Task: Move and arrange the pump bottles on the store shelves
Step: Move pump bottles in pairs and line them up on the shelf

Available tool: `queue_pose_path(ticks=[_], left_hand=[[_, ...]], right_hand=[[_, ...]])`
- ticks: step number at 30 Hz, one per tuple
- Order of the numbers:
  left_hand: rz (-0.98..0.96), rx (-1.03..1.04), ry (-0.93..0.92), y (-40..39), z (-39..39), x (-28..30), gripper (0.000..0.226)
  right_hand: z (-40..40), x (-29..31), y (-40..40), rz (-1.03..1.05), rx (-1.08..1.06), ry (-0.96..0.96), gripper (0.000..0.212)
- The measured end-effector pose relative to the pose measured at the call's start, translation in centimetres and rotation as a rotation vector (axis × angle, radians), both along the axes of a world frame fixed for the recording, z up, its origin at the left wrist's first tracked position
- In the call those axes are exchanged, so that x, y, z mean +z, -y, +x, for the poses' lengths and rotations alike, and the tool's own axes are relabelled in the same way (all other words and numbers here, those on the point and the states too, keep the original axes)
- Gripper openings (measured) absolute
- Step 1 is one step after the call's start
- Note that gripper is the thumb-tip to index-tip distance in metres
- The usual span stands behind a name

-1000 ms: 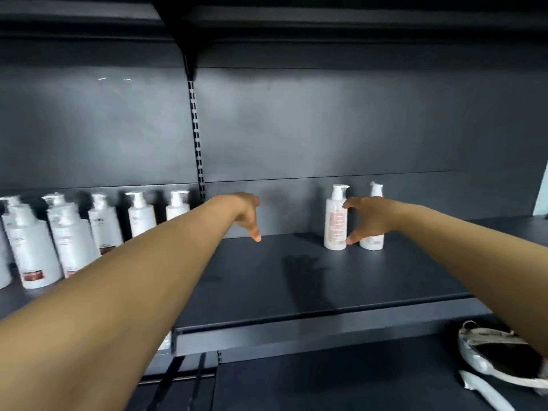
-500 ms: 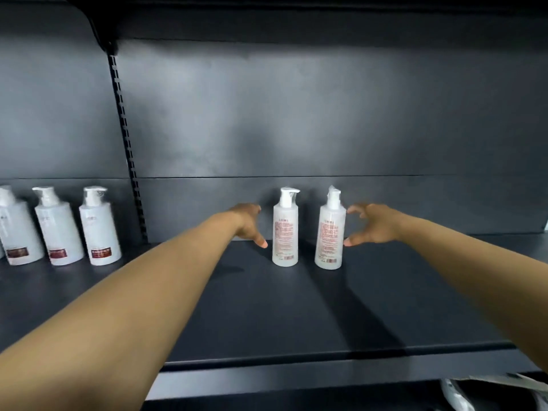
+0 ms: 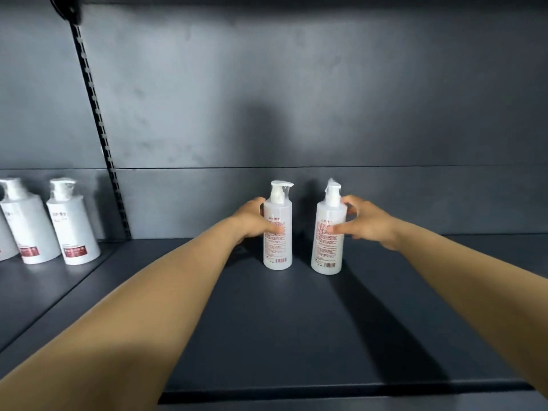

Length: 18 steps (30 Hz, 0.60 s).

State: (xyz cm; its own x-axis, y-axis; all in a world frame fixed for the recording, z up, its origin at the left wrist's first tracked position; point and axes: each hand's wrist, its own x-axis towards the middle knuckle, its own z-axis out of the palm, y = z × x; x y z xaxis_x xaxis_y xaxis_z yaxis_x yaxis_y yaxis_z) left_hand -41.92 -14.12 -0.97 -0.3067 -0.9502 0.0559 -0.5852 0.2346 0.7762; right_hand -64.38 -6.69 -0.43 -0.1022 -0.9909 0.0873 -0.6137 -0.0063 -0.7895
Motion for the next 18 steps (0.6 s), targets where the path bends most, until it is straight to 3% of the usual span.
queue_pose_path(ticks=[8, 18], left_hand=[[0.09, -0.029, -0.181, 1.2, 0.0, -0.7, 0.048], [0.044, 0.001, -0.241, 0.1, 4.9, -0.1, 0.043]], right_hand=[[-0.4, -0.8, 1.2, 0.022, 0.063, 0.176, 0.062], [4.1, 0.5, 1.7, -0.034, 0.088, 0.147, 0.055]])
